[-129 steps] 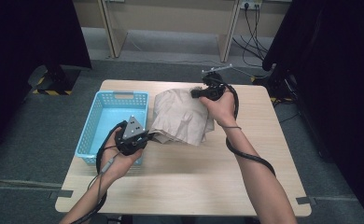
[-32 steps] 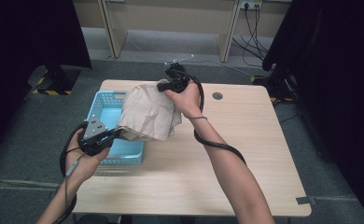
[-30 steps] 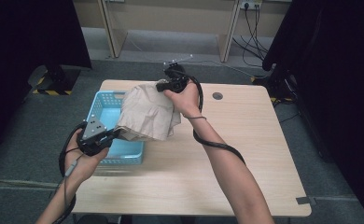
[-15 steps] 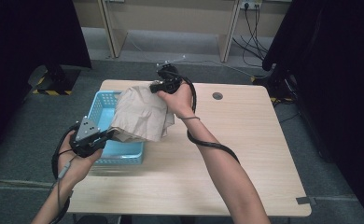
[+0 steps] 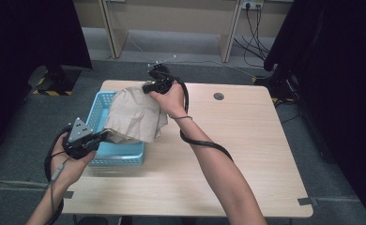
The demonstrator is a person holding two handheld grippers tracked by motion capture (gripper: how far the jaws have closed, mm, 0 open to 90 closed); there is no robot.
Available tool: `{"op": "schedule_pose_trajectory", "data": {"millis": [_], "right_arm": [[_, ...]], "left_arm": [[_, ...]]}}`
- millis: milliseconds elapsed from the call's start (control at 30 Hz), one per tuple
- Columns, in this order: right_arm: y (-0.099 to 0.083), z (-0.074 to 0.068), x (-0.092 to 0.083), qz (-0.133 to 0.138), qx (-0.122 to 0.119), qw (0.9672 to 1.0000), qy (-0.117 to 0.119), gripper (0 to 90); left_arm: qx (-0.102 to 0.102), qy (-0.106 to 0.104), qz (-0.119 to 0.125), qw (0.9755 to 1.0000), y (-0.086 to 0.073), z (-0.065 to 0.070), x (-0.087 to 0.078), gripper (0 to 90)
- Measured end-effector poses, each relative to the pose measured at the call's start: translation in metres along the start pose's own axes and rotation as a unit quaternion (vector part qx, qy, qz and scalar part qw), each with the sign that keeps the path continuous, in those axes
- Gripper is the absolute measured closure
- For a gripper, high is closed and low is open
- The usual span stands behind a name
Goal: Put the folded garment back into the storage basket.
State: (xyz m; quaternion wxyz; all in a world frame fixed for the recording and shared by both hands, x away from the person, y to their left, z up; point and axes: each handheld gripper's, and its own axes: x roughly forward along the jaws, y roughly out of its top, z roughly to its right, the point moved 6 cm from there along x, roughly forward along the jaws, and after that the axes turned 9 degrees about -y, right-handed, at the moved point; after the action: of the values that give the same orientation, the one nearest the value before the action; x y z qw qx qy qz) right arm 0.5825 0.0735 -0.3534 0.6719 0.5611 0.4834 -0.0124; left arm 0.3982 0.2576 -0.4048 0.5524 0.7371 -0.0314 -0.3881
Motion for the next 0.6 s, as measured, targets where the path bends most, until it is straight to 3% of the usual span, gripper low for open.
{"op": "schedule_pose_trajectory", "data": {"millis": [167,600], "right_arm": [[0.002,-0.007,0.006,-0.002,-0.003,1.0,0.002,84.5],[0.008,-0.022,0.018,-0.005,-0.01,0.9999,0.01,84.5]], "left_arm": [[-0.015,0.0,0.0,0.9999,-0.004,-0.002,-0.004,86.6],[-0.029,0.006,-0.004,0.9996,-0.013,-0.011,-0.01,86.6]]}}
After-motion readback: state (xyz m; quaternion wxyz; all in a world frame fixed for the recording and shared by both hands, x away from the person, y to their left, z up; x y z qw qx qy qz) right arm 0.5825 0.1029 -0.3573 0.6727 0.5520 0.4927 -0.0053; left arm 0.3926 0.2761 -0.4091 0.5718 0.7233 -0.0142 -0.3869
